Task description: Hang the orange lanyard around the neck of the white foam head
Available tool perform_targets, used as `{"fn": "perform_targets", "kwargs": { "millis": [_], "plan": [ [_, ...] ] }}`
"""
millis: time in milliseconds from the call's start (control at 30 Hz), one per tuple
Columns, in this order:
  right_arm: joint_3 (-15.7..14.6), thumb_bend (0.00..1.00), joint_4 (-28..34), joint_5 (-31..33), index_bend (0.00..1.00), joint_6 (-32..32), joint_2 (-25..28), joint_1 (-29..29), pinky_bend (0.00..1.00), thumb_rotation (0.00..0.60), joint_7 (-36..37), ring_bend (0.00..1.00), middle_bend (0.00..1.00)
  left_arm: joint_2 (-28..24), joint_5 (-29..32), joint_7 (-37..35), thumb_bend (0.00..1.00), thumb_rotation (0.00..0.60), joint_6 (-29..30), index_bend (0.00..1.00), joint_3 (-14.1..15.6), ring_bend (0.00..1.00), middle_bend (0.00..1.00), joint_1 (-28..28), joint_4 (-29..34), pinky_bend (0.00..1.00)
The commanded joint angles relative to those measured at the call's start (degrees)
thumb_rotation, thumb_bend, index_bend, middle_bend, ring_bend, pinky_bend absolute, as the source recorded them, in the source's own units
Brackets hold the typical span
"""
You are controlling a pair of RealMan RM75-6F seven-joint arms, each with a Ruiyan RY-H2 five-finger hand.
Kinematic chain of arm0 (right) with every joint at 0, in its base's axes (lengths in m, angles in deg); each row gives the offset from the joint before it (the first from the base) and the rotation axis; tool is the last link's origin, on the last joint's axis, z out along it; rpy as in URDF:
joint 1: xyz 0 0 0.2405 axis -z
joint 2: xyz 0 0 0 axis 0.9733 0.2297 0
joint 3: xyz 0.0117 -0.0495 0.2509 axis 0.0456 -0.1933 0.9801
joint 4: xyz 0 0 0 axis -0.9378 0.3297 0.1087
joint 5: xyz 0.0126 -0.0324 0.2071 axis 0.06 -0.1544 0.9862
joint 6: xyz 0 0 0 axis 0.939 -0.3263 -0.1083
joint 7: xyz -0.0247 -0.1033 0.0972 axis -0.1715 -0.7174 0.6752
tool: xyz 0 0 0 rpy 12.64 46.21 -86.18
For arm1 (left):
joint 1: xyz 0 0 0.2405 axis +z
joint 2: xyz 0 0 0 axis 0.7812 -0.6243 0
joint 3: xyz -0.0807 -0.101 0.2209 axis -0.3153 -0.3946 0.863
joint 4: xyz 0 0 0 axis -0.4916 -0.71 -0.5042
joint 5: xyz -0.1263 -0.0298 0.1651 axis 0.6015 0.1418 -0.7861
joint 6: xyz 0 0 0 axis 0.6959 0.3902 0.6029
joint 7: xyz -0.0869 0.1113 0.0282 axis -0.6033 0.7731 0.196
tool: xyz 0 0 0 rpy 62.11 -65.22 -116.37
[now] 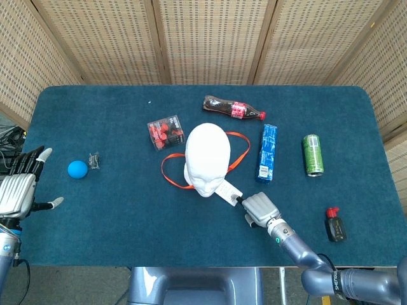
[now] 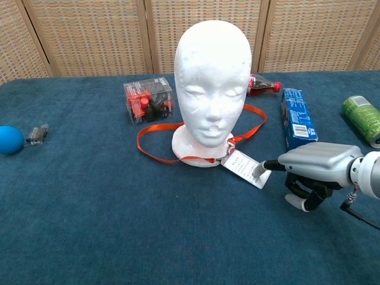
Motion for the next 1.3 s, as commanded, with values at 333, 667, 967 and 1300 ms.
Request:
{"fn": "perform_targets", "kwargs": {
  "millis": [333,667,967,1300],
  "plan": [
    [-4.33,0.73,7.15,2.81,0.20,-2.36,4.04,-2.81,0.97,0.600,-3.79,0.79,0.84,-0.18,-0.23,-0.49,0.05,0.600,-0.50,0.00,-0.30,0.00,0.00,0.18,0.02,0.00],
    [-10.33,0.73,14.96,0.30,0.20,-3.87,7.90,-4.16,0.97,0.600,-6.24,0.79,0.84,-0.18,-0.45,-0.39,0.05,0.600,-0.67,0.00,-0.47,0.00,0.00,0.35,0.10,0.00],
    [-13.76,0.73,19.00,-7.41,0.22,-4.51,9.11,-4.38,0.97,0.600,-6.50,0.79,0.84,-0.06,-0.81,0.17,0.05,0.600,-0.71,0.00,-0.40,0.00,0.00,0.49,0.42,0.00],
    [-11.36,0.73,20.33,-15.13,0.23,-1.12,11.65,-3.24,0.97,0.600,-0.17,0.79,0.84,-0.22,-0.76,-0.27,0.05,0.600,-1.03,0.00,-0.59,0.00,0.00,0.57,0.44,0.00]
  ]
}}
